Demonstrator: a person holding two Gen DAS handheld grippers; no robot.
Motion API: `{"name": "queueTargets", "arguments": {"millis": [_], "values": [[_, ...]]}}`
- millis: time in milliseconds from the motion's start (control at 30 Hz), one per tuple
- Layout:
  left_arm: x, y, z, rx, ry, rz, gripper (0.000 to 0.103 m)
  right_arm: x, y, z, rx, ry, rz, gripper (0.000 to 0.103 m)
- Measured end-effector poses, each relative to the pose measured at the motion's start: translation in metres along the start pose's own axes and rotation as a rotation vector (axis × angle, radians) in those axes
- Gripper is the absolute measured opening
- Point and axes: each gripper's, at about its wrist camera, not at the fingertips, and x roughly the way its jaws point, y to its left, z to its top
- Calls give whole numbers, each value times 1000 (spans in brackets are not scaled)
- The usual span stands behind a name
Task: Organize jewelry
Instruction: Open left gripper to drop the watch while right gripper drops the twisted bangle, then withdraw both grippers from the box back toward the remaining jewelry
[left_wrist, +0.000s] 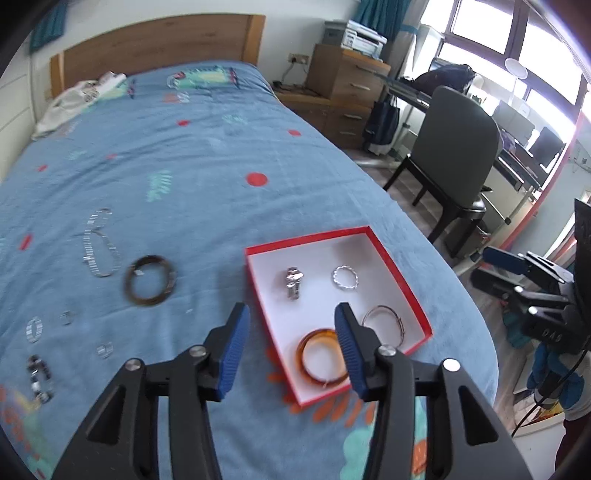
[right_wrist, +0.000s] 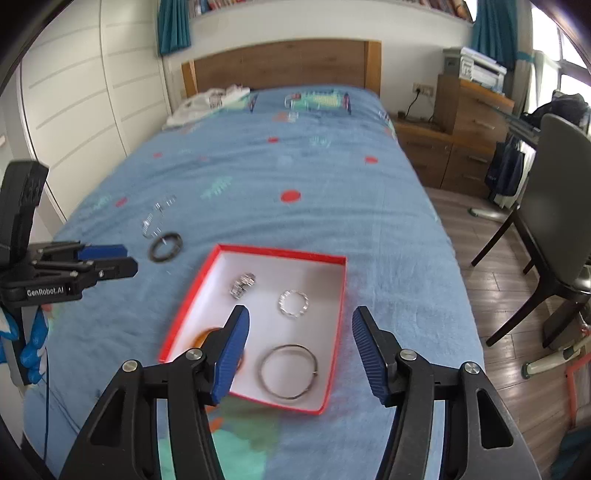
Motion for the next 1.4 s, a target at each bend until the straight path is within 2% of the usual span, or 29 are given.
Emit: {"name": "queueTargets", "arguments": {"millis": [433,600,733,1067,1400], "values": [[-133,47,-43,-31,-131,142,48,-98,54,-9,18,-165,-7,60],[-176,76,-51,-57,-174,189,48,-125,69,-3,18,-221,-15,69],[-204,99,-58,-83,-201,224,56,-136,81,0,4,-249,-8,69],[-260,143,-76,-124,-258,301,59,-148,113,6,-31,-292,31,70],[-273,184,-103,-186,-279,373,61,-137,139,5,-47,-309,67,71]]}}
